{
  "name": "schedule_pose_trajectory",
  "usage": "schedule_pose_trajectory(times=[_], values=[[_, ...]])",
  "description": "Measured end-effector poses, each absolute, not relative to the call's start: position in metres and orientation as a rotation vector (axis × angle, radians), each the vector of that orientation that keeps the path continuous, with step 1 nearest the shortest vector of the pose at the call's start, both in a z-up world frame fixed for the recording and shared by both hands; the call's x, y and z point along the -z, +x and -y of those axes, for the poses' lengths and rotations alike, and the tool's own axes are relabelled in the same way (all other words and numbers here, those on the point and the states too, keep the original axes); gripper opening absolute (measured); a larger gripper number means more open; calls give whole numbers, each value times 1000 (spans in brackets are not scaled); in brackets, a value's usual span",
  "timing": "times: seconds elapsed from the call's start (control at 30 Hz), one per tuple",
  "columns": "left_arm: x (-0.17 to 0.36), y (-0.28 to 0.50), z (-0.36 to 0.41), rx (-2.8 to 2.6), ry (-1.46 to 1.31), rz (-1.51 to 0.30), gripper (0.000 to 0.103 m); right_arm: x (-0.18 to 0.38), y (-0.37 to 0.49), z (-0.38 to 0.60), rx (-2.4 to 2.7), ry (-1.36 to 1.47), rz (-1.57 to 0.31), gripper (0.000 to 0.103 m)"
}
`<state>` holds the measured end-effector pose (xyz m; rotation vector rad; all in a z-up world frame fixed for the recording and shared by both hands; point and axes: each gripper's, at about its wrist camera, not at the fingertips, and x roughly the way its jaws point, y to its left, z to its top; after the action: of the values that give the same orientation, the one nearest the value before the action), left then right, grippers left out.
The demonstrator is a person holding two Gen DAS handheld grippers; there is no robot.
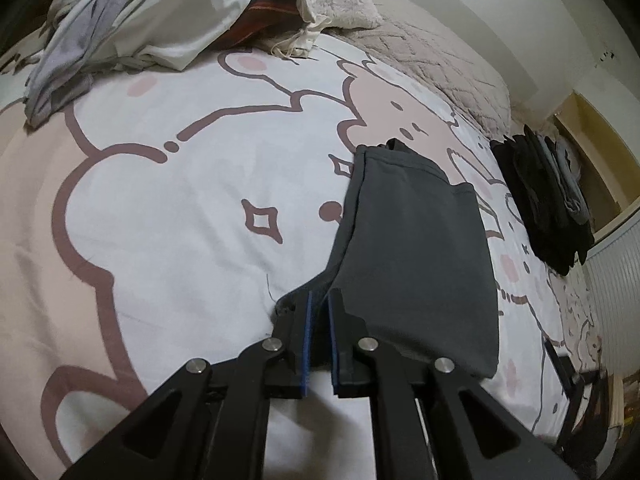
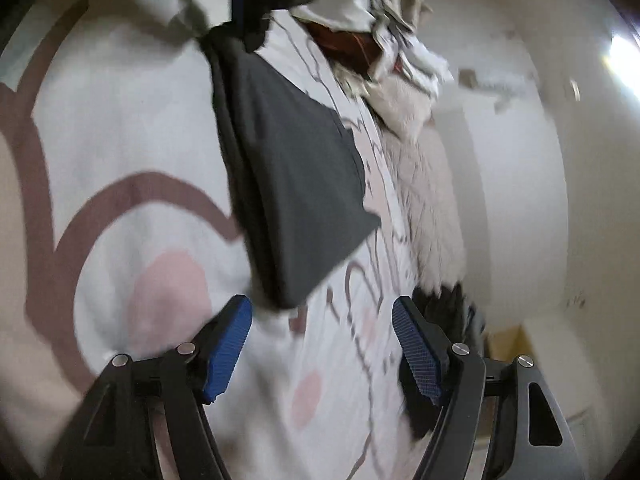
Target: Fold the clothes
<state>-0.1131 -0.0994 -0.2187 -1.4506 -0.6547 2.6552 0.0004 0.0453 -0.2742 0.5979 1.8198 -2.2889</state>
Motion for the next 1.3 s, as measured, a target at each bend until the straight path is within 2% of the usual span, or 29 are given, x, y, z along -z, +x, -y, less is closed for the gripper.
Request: schedule_pose_trajectory(times=[0.13, 0.23, 0.63, 0.97, 1.13, 1.3], values=[[220, -114, 100, -2646, -1444, 671, 12, 271, -9, -43, 2290, 594, -1811, 74], [222, -115, 100, -2642, -1445, 676, 12, 257, -8, -46, 2392, 585, -1724, 74], [223, -117, 97, -2662, -1447, 646, 13, 267, -12, -13, 2417, 370, -1868, 74], [225, -122, 88, -2726, -1459, 434, 13, 272, -17, -42, 2340, 466, -1942, 74], [226, -124, 88, -2733, -1464, 423, 14, 270, -20, -60, 2346, 591, -1931, 74], [225, -123, 87, -2735, -1462, 434, 14, 259, -6, -65, 2295, 620, -1840, 74]])
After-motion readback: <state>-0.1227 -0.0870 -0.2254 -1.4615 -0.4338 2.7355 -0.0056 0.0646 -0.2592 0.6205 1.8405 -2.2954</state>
